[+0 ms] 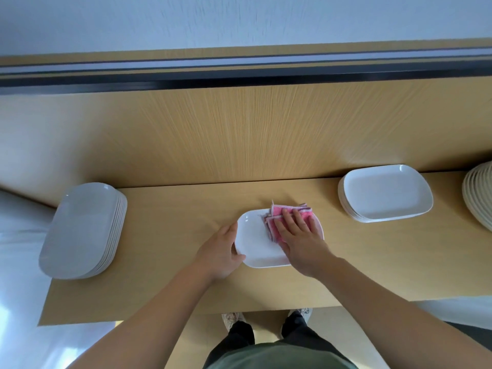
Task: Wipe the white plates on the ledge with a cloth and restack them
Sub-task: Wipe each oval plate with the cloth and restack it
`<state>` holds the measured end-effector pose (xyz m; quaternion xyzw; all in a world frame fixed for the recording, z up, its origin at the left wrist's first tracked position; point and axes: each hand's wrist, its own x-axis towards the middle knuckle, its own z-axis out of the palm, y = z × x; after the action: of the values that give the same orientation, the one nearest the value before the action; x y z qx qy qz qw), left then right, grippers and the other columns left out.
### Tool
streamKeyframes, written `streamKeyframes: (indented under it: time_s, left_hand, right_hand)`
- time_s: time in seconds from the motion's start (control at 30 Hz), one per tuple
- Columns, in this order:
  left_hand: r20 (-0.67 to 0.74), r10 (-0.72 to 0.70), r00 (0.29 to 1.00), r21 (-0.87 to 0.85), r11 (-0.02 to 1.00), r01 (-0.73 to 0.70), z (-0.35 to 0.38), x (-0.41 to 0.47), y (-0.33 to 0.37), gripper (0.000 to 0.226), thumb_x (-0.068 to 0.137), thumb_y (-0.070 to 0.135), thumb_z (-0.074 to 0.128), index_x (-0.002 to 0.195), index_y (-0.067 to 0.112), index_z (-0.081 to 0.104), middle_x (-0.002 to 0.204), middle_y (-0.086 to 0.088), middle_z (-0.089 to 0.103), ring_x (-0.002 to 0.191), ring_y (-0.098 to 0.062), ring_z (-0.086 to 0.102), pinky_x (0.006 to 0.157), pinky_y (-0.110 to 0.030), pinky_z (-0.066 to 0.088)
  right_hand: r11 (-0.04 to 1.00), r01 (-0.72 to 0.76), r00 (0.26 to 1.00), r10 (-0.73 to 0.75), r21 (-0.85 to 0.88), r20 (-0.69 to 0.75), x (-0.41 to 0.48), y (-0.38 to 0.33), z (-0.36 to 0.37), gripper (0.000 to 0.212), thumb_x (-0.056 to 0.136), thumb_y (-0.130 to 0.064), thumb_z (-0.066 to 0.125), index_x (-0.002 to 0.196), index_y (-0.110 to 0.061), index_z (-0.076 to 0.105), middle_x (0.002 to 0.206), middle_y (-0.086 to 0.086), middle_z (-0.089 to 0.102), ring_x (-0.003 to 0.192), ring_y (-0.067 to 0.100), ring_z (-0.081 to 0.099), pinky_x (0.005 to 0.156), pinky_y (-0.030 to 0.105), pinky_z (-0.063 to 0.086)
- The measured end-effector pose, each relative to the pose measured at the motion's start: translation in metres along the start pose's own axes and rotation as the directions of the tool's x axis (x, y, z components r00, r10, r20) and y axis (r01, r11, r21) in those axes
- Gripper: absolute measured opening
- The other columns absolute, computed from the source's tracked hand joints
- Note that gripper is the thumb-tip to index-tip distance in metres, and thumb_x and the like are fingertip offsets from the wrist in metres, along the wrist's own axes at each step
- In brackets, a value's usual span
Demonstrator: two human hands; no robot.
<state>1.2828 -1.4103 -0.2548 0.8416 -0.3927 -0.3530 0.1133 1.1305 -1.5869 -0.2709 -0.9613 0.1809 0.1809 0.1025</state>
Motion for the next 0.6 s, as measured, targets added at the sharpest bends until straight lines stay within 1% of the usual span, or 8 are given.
streamKeyframes:
  time_s: [0.03, 0.07, 0.1, 0.2, 0.37, 0.47, 0.53, 0.6]
  left_hand:
    - [0.014, 0.001, 1.000, -0.014, 1.000, -0.001, -0.001, 0.000, -0.001, 0.088, 0.087, 0.041, 0.064, 0.155, 0.019, 0.011, 0.155, 0.006, 0.022, 0.139, -0.014, 0.029, 0.107, -0.027, 0.032]
    - [0.021, 0.002, 1.000, -0.024, 1.000, -0.001, -0.002, 0.000, -0.002, 0.093, 0.083, 0.044, 0.067, 0.155, 0.020, 0.012, 0.155, 0.007, 0.022, 0.140, -0.013, 0.028, 0.108, -0.027, 0.031]
    - [0.021, 0.005, 1.000, -0.029, 1.000, -0.004, -0.003, 0.001, -0.004, 0.097, 0.081, 0.045, 0.070, 0.154, 0.021, 0.013, 0.155, 0.008, 0.023, 0.139, -0.013, 0.028, 0.109, -0.027, 0.031]
    - [-0.009, 0.018, 1.000, -0.044, 0.999, -0.018, -0.005, 0.001, -0.007, 0.097, 0.078, 0.045, 0.074, 0.154, 0.022, 0.017, 0.155, 0.008, 0.026, 0.139, -0.012, 0.028, 0.110, -0.028, 0.030]
    - [-0.051, 0.014, 0.999, -0.103, 0.994, -0.019, -0.002, 0.001, -0.010, 0.095, 0.078, 0.041, 0.076, 0.153, 0.021, 0.020, 0.156, 0.009, 0.025, 0.141, -0.010, 0.026, 0.112, -0.026, 0.026]
    - [-0.071, 0.009, 0.997, -0.118, 0.993, -0.017, 0.000, 0.002, -0.013, 0.094, 0.077, 0.042, 0.077, 0.152, 0.021, 0.023, 0.155, 0.008, 0.028, 0.140, -0.010, 0.028, 0.113, -0.027, 0.026]
    - [-0.082, 0.013, 0.997, -0.133, 0.991, -0.024, -0.001, 0.003, -0.013, 0.092, 0.077, 0.041, 0.077, 0.151, 0.021, 0.027, 0.154, 0.007, 0.031, 0.139, -0.010, 0.030, 0.112, -0.026, 0.027]
    - [-0.086, 0.022, 0.996, -0.137, 0.990, -0.033, -0.001, 0.004, -0.015, 0.090, 0.076, 0.040, 0.077, 0.150, 0.022, 0.030, 0.152, 0.007, 0.035, 0.137, -0.010, 0.033, 0.111, -0.026, 0.030]
  right_hand:
    - [0.999, -0.008, 0.999, 0.006, 0.047, 0.049, -0.001, -0.002, 0.001, 0.093, 0.081, -0.060, -0.030, 0.155, -0.021, 0.011, 0.162, 0.007, 0.003, 0.150, 0.032, 0.003, 0.116, 0.050, -0.004]
    - [0.997, -0.019, 0.998, 0.014, 0.079, 0.061, -0.002, -0.003, 0.002, 0.101, 0.072, -0.062, -0.040, 0.155, -0.024, 0.001, 0.162, 0.005, -0.006, 0.150, 0.030, -0.006, 0.115, 0.046, -0.012]
    - [0.998, -0.029, 0.998, 0.026, 0.063, 0.060, -0.001, -0.005, 0.003, 0.099, 0.069, -0.060, -0.041, 0.155, -0.024, -0.006, 0.162, 0.004, -0.011, 0.149, 0.030, -0.011, 0.115, 0.045, -0.015]
    - [0.998, -0.032, 0.996, 0.028, 0.045, 0.088, 0.005, -0.012, -0.001, 0.087, 0.071, -0.050, -0.027, 0.153, -0.024, -0.013, 0.161, 0.003, -0.019, 0.148, 0.029, -0.017, 0.115, 0.045, -0.016]
    - [1.000, 0.002, 0.994, -0.003, 0.014, 0.110, 0.013, -0.027, 0.000, 0.086, 0.071, -0.047, -0.025, 0.153, -0.024, -0.015, 0.156, -0.001, -0.027, 0.147, 0.028, -0.020, 0.115, 0.045, -0.017]
    - [0.999, 0.032, 0.994, -0.030, -0.021, 0.106, 0.017, -0.034, -0.001, 0.067, 0.090, -0.043, -0.010, 0.153, -0.022, -0.015, 0.155, 0.000, -0.028, 0.147, 0.030, -0.020, 0.116, 0.048, -0.016]
    - [0.997, 0.060, 0.994, -0.056, -0.040, 0.094, 0.021, -0.040, -0.001, 0.061, 0.096, -0.040, -0.002, 0.153, -0.022, -0.014, 0.155, 0.000, -0.029, 0.146, 0.030, -0.023, 0.115, 0.048, -0.017]
    - [0.994, 0.103, 0.990, -0.098, -0.046, 0.097, 0.023, -0.047, -0.001, 0.059, 0.104, -0.035, 0.016, 0.154, -0.022, -0.013, 0.156, 0.000, -0.028, 0.144, 0.028, -0.026, 0.114, 0.047, -0.019]
